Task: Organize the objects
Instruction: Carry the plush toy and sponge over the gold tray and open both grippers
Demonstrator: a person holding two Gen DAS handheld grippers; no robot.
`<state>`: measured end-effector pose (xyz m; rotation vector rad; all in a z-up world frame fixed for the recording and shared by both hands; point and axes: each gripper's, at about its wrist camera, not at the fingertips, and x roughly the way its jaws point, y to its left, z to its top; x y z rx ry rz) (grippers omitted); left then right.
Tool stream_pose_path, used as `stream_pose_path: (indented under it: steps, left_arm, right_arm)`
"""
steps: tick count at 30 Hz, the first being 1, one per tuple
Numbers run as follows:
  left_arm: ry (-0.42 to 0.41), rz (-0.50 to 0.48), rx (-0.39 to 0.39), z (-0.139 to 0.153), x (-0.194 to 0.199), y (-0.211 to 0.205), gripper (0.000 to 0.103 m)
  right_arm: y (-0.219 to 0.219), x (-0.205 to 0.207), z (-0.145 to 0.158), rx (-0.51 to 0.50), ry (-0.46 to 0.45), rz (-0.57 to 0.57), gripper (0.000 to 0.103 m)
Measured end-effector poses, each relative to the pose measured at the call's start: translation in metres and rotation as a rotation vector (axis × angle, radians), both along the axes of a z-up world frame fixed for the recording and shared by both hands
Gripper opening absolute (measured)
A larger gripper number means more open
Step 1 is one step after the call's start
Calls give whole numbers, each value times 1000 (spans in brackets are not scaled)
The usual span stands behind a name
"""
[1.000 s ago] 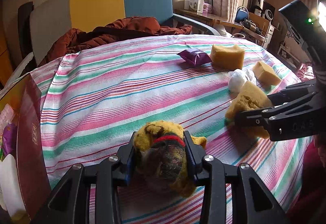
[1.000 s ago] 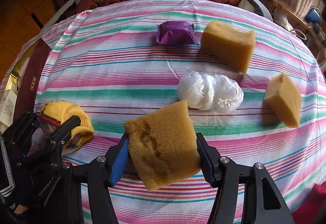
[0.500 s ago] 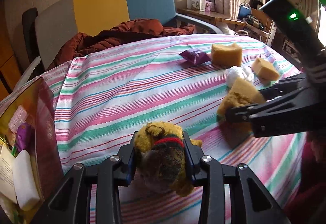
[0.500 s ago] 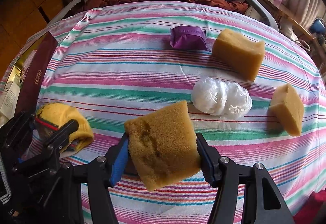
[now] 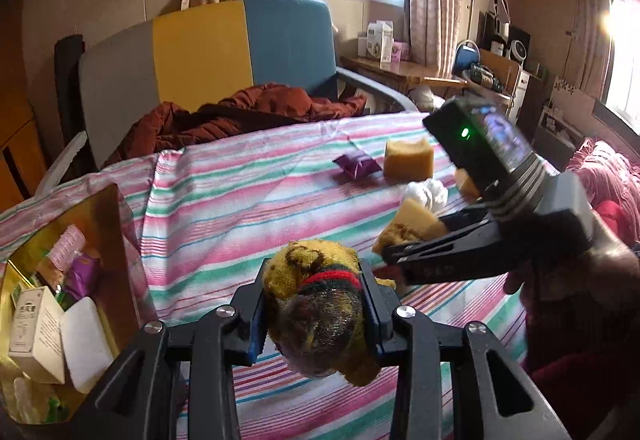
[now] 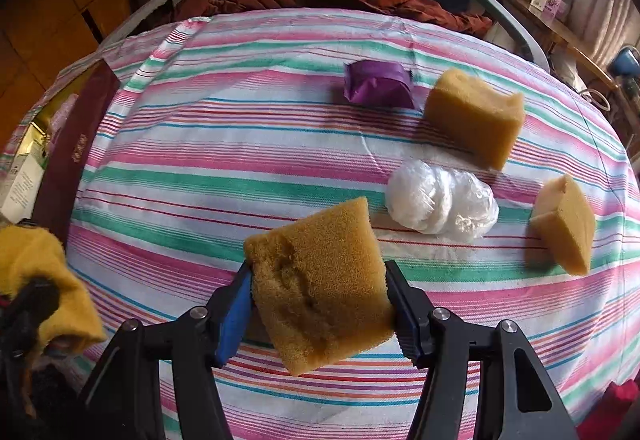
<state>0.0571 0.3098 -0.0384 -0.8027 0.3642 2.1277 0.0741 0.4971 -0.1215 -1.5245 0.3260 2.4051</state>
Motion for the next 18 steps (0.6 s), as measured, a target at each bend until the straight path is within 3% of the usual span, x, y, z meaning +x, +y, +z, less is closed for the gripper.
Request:
stream_pose_path:
  steps: [10,18]
  left_arm:
    - [-23,80,82,28,-11,-48,38]
    - [-45,202,126,32,-37,-105,38]
  right_arm:
    - [-10,-5,-5,27,-18,35,62]
    - [-16,-7,-11,64,-57,24,62]
